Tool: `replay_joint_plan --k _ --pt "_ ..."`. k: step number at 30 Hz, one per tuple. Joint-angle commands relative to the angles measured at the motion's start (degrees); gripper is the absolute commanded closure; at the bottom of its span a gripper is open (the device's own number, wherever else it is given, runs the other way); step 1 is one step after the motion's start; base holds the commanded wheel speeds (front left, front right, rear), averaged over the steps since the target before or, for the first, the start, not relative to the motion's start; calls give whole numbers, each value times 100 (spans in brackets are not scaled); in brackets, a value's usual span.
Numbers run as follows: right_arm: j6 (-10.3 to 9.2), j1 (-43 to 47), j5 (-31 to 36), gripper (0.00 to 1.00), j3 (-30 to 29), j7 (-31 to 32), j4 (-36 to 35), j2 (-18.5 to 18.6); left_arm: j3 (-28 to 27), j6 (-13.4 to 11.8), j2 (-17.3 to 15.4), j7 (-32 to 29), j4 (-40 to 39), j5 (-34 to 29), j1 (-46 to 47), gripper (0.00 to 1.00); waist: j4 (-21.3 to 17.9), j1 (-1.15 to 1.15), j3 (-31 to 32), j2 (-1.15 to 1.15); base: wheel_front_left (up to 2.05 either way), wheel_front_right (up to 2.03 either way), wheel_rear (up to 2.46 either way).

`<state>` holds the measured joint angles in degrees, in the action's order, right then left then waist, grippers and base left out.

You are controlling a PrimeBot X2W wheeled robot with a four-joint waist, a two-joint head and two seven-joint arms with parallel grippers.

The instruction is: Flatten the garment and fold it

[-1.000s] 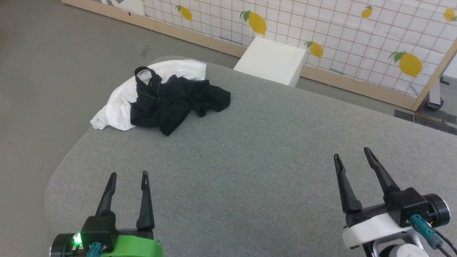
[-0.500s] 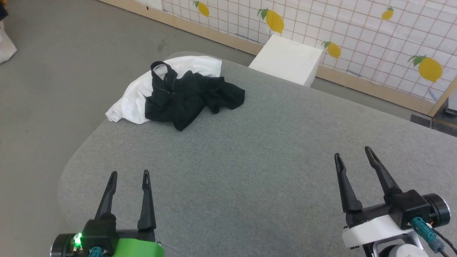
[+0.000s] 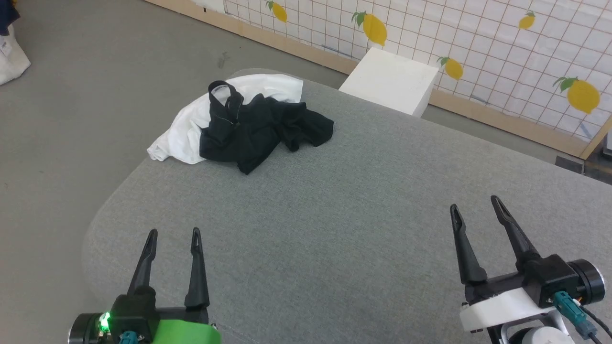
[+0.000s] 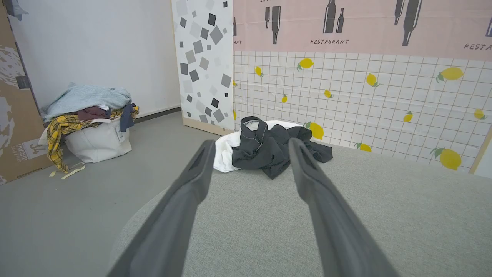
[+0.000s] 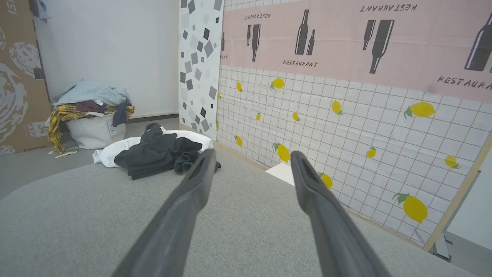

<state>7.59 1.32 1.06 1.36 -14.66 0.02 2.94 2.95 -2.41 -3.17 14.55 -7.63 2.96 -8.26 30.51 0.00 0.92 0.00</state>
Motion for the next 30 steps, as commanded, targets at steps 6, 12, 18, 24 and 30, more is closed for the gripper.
replay_joint_plan --k 6,12,18,24,30 --pt "-10 29 58 0 -143 -34 -81 -6 -16 42 29 45 -108 373 244 0 12 0 -148 0 0 0 0" --pt "-10 -87 283 0 -328 -34 -318 -6 7 423 -306 -173 -310 385 1255 0 -92 0 -505 0 0 0 0" --pt "-10 -331 567 0 -385 36 -678 -3 -265 660 -800 -1052 -283 656 2744 0 -368 0 -1184 0 0 0 0" --pt "-10 -564 616 0 -332 297 -1266 287 -604 701 -1133 -1698 147 1034 4022 0 -624 0 -2021 0 0 0 0" --pt "-10 -774 505 0 -316 556 -1903 638 -633 781 -1463 -2236 981 1248 4969 0 -863 0 -2702 0 0 0 0"
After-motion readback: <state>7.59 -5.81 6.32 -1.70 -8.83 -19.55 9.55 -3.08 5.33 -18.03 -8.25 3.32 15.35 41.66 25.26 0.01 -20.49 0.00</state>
